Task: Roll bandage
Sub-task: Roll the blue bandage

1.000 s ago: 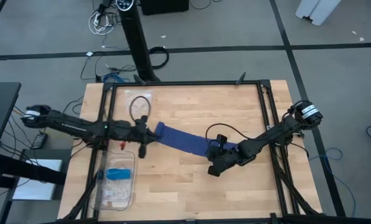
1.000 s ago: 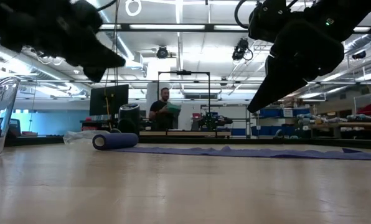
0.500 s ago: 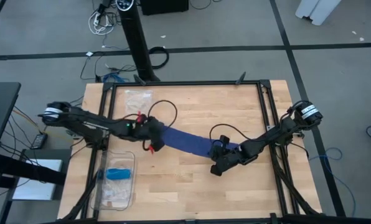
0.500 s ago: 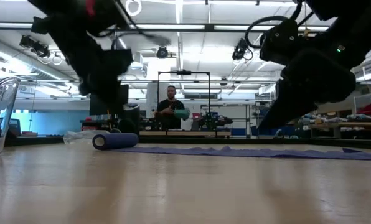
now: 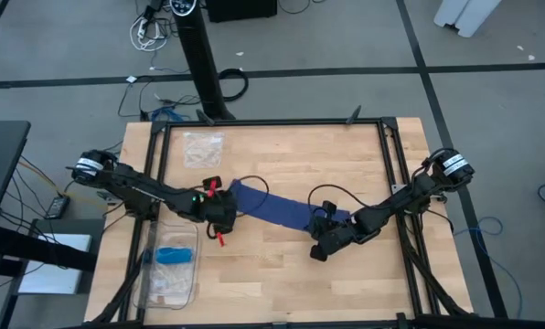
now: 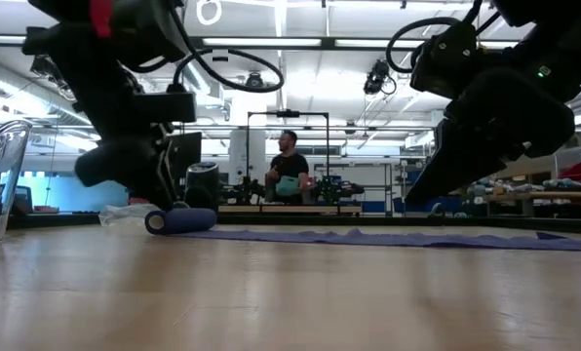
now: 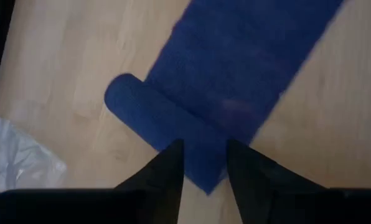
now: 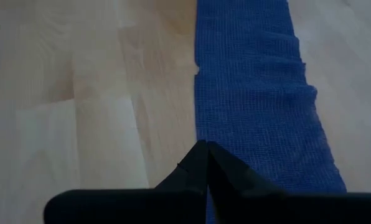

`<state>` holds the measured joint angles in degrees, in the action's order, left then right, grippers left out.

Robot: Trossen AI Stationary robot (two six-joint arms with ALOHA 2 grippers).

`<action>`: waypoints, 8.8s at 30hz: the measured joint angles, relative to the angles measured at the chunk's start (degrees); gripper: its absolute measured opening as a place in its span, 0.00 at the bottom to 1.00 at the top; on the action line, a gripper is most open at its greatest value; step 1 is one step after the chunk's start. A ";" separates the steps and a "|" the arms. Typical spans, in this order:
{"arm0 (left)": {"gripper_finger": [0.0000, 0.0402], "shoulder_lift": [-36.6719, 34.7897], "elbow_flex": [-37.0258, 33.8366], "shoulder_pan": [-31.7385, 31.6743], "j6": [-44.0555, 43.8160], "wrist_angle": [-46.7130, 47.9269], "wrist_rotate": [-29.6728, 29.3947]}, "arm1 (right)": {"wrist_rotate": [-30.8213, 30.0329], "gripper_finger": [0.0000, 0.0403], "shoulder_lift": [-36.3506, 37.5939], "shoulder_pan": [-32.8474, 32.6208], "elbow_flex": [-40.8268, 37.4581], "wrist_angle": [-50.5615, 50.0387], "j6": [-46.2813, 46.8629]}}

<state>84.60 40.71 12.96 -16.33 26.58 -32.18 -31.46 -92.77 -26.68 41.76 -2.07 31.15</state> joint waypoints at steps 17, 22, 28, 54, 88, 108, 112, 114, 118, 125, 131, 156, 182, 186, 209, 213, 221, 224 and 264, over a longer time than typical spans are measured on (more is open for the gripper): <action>0.36 4.26 -0.02 2.21 4.32 0.19 -2.43 | -0.66 0.02 0.00 -0.04 0.00 2.68 -2.86; 0.36 6.85 0.04 2.27 4.21 -0.04 -5.79 | -0.66 0.02 0.00 -0.04 0.00 2.89 -2.97; 0.35 7.56 0.04 2.20 4.12 -0.07 -7.46 | -0.66 0.02 0.00 -0.04 0.00 2.93 -3.22; 0.01 7.63 7.53 12.47 23.63 -0.47 -36.09 | -11.89 0.04 0.02 -1.94 0.02 15.13 -7.22; 0.00 7.63 11.30 25.00 56.62 -28.85 -42.51 | -16.26 0.00 0.13 3.80 0.04 47.95 -29.34; 0.00 7.54 11.33 24.89 54.57 -31.27 -43.28 | 9.96 0.01 -0.04 3.85 -0.17 38.20 -25.90; 0.00 7.54 11.30 24.80 54.27 -32.47 -42.99 | 9.45 0.02 0.00 2.25 -0.11 40.93 -28.94; 0.00 7.55 11.30 24.79 53.72 -32.86 -42.78 | 9.03 0.03 0.05 1.49 -0.04 43.16 -30.14; 0.00 7.56 11.21 24.76 51.86 -32.74 -42.61 | 3.60 0.05 0.22 0.58 0.11 45.22 -31.23; 0.00 7.56 11.19 24.80 48.88 -32.83 -42.49 | 0.09 0.09 0.22 0.25 0.11 45.02 -30.81; 0.00 7.56 11.15 24.62 47.09 -32.84 -40.47 | 0.00 0.10 0.22 0.34 0.03 45.29 -30.76; 0.00 6.73 17.73 24.24 43.60 -37.99 -38.68 | -5.33 0.00 -0.09 1.04 -0.09 43.80 -29.94; 0.02 7.19 21.13 24.03 -0.83 -6.05 -30.76 | -6.23 0.00 0.44 0.05 0.11 46.12 -31.73; 0.03 7.19 19.35 22.71 -8.03 -6.91 -25.69 | -6.08 0.03 0.44 0.07 0.17 46.50 -31.39; 0.01 7.09 16.87 20.86 0.39 -14.15 -25.08 | 1.09 0.06 0.21 0.08 0.03 39.46 -29.01; 0.01 6.95 16.92 20.74 0.71 -14.68 -25.62 | 1.21 0.01 0.13 0.01 0.00 38.49 -29.76; 0.02 6.95 16.96 20.80 -0.53 -14.66 -25.52 | -1.16 0.04 0.13 0.01 0.00 39.44 -29.29; 0.03 6.95 16.96 20.82 -0.60 -14.43 -25.14 | -1.94 0.07 0.13 0.01 0.00 39.98 -29.26; 0.05 7.02 22.35 25.94 4.79 -7.28 -33.52 | -1.37 0.00 0.09 0.01 0.00 48.96 -32.95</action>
<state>91.61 63.06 38.89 -11.53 19.30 -65.70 -32.83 -92.68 -26.68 41.75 46.90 -1.80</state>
